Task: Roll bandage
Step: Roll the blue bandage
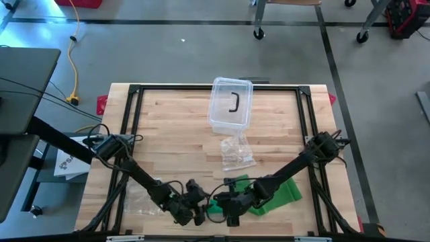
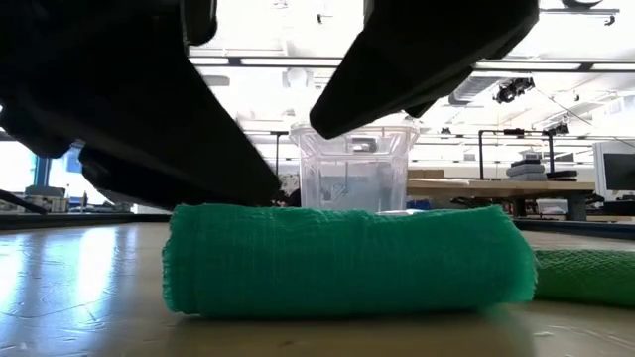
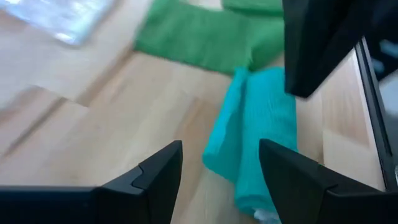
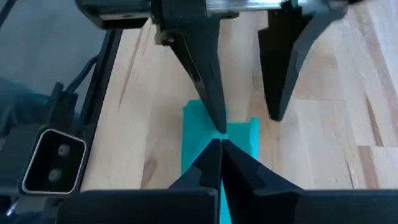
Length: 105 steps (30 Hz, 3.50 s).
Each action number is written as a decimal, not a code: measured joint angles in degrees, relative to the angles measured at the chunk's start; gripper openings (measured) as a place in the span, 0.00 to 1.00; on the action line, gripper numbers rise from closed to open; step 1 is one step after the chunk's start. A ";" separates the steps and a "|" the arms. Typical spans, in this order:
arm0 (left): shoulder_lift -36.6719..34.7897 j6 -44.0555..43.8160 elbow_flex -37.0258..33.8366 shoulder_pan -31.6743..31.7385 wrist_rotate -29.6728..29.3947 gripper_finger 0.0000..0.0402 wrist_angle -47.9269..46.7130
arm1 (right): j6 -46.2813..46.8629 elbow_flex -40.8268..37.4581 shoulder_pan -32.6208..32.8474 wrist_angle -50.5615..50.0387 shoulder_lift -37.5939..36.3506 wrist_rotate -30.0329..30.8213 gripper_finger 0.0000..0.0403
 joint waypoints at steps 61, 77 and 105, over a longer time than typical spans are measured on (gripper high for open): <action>0.06 7.71 -0.02 6.94 23.84 0.00 2.60 | -2.36 -0.02 4.94 3.68 0.96 1.15 0.12; -0.83 0.90 -0.02 2.03 13.81 0.00 -1.75 | -18.11 -0.04 -2.84 5.59 5.44 -10.37 0.50; -1.03 -15.20 0.24 -1.95 8.09 0.00 -14.10 | -11.09 0.09 -2.06 4.98 7.91 -12.06 0.13</action>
